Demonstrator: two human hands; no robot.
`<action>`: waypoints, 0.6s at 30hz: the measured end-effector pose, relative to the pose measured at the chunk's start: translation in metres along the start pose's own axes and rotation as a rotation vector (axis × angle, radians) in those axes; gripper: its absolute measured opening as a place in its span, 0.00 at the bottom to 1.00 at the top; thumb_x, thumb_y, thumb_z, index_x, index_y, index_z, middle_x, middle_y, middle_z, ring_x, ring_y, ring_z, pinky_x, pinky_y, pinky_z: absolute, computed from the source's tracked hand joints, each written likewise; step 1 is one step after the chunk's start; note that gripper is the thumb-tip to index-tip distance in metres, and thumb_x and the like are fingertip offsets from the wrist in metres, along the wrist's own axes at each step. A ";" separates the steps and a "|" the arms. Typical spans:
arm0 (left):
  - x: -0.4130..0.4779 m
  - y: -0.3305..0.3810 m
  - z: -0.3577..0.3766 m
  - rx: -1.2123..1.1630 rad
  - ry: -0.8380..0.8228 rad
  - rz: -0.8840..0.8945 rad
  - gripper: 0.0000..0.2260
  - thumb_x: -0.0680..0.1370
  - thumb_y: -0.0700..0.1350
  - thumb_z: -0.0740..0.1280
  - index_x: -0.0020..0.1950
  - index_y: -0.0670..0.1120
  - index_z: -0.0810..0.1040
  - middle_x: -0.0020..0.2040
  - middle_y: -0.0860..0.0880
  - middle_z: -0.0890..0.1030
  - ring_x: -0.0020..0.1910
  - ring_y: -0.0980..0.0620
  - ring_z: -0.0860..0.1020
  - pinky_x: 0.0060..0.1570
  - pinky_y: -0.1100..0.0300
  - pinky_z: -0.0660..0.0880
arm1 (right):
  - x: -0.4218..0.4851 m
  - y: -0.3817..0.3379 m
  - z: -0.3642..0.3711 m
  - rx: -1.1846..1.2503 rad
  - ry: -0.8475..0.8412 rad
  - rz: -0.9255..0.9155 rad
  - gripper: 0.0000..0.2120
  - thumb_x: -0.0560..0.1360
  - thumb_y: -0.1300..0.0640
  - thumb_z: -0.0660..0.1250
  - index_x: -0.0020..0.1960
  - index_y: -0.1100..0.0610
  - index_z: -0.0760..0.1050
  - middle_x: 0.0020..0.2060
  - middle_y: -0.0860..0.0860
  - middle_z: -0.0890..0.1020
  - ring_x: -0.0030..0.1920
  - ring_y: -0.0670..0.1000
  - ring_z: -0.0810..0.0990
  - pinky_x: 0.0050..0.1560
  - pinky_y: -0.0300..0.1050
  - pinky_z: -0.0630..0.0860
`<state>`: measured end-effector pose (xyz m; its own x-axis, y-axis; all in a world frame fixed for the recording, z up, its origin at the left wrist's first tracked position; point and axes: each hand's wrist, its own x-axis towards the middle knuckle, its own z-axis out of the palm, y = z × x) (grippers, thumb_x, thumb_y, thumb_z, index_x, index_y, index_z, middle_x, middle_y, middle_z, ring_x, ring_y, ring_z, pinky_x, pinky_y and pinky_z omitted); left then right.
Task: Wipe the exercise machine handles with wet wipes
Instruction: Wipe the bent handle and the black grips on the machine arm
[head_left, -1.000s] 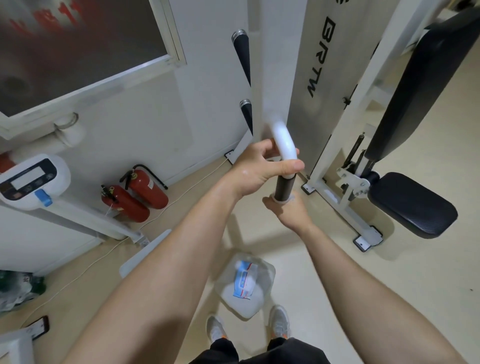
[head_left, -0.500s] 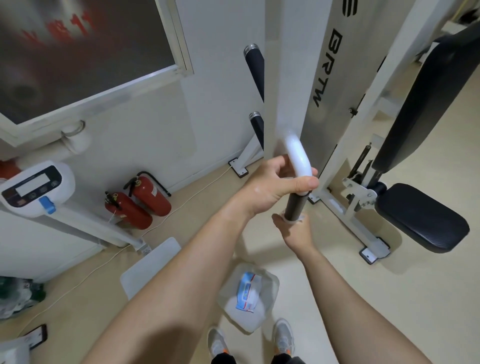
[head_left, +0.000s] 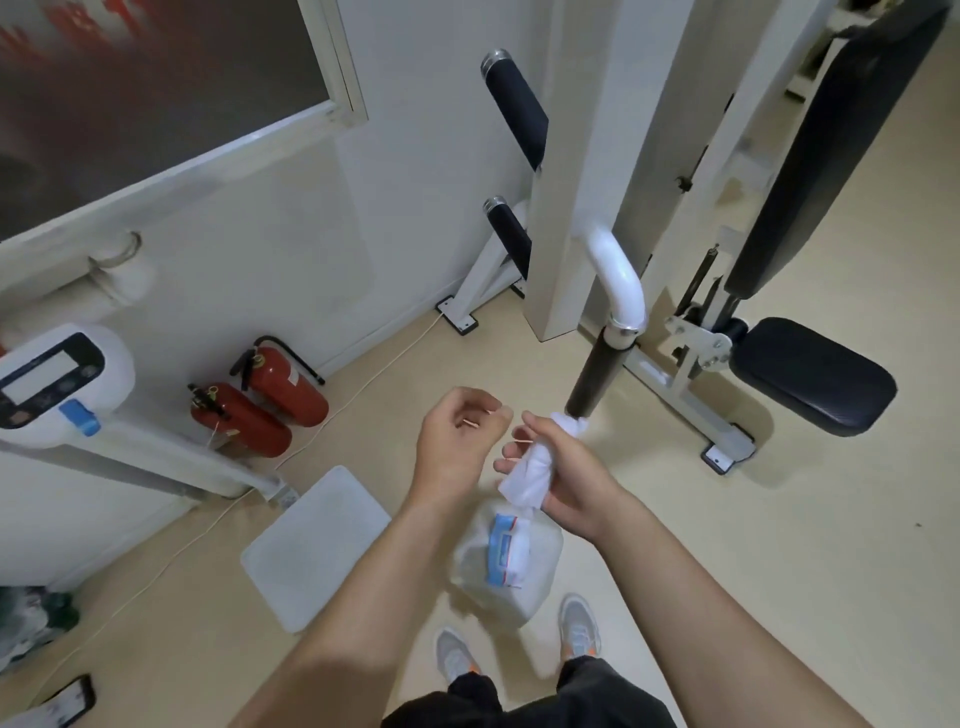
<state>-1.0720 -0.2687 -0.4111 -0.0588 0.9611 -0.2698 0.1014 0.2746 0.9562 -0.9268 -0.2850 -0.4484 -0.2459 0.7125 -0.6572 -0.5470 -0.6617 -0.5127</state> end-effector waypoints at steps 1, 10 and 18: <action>-0.007 -0.003 -0.005 0.010 -0.022 0.013 0.08 0.75 0.37 0.75 0.42 0.48 0.79 0.34 0.57 0.79 0.33 0.59 0.75 0.39 0.64 0.73 | -0.001 0.001 0.009 0.073 -0.021 -0.002 0.17 0.77 0.48 0.70 0.56 0.59 0.71 0.51 0.60 0.78 0.50 0.58 0.81 0.59 0.52 0.75; -0.028 0.006 -0.020 0.312 -0.057 0.216 0.05 0.71 0.48 0.77 0.43 0.53 0.82 0.41 0.62 0.84 0.37 0.59 0.80 0.41 0.65 0.76 | -0.020 -0.007 0.063 0.174 -0.110 -0.003 0.16 0.78 0.44 0.66 0.47 0.57 0.69 0.39 0.55 0.78 0.42 0.57 0.81 0.47 0.50 0.77; -0.027 0.031 -0.032 0.047 0.106 0.098 0.03 0.79 0.39 0.70 0.50 0.47 0.80 0.32 0.53 0.83 0.29 0.63 0.79 0.32 0.70 0.72 | -0.033 -0.025 0.057 -0.082 -0.135 -0.128 0.06 0.77 0.56 0.71 0.52 0.57 0.81 0.51 0.57 0.83 0.53 0.57 0.83 0.55 0.57 0.81</action>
<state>-1.0994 -0.2874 -0.3708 -0.1506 0.9757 -0.1592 0.1581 0.1827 0.9704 -0.9504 -0.2785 -0.3821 -0.2870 0.8132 -0.5064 -0.5148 -0.5767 -0.6343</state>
